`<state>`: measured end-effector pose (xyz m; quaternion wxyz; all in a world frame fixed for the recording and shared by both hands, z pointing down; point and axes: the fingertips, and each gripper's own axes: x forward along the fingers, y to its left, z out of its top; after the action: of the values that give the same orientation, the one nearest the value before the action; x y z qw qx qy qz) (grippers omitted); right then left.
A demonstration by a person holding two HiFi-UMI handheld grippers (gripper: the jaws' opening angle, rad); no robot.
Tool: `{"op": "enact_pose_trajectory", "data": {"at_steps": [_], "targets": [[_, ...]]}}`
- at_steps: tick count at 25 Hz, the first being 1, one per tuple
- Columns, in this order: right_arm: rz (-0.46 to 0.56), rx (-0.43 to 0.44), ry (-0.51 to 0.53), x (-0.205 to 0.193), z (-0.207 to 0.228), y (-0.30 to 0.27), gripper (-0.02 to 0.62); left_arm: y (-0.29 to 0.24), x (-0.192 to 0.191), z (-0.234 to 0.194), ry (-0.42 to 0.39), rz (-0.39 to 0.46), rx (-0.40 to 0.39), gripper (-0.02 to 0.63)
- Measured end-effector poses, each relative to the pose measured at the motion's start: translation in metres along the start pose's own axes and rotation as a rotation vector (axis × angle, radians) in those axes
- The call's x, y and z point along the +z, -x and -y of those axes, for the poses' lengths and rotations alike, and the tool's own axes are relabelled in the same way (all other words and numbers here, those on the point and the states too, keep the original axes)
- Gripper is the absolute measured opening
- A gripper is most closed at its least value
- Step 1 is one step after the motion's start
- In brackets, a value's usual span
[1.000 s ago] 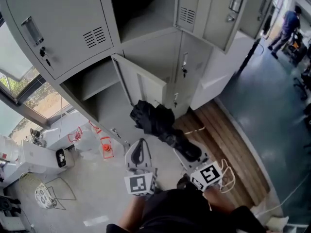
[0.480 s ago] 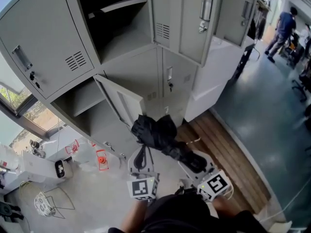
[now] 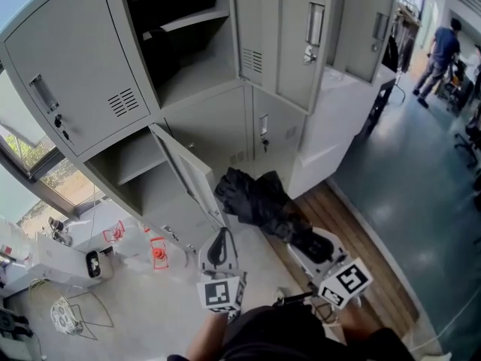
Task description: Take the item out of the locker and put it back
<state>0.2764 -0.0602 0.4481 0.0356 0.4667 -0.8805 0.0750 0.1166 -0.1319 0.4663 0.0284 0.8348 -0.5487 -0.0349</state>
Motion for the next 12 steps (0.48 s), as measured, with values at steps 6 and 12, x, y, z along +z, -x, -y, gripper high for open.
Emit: {"op": "enact_pose_trajectory", "data": {"at_steps": [6, 12], "targets": [[0.041, 0.002, 0.027, 0.029, 0.028, -0.034, 0.173, 0.006, 0.008, -0.003, -0.011, 0.013, 0.013, -0.008], [0.062, -0.017, 0.032, 0.056, 0.058, -0.071, 0.173, 0.011, 0.009, -0.006, -0.02, 0.013, 0.024, -0.008]]}}
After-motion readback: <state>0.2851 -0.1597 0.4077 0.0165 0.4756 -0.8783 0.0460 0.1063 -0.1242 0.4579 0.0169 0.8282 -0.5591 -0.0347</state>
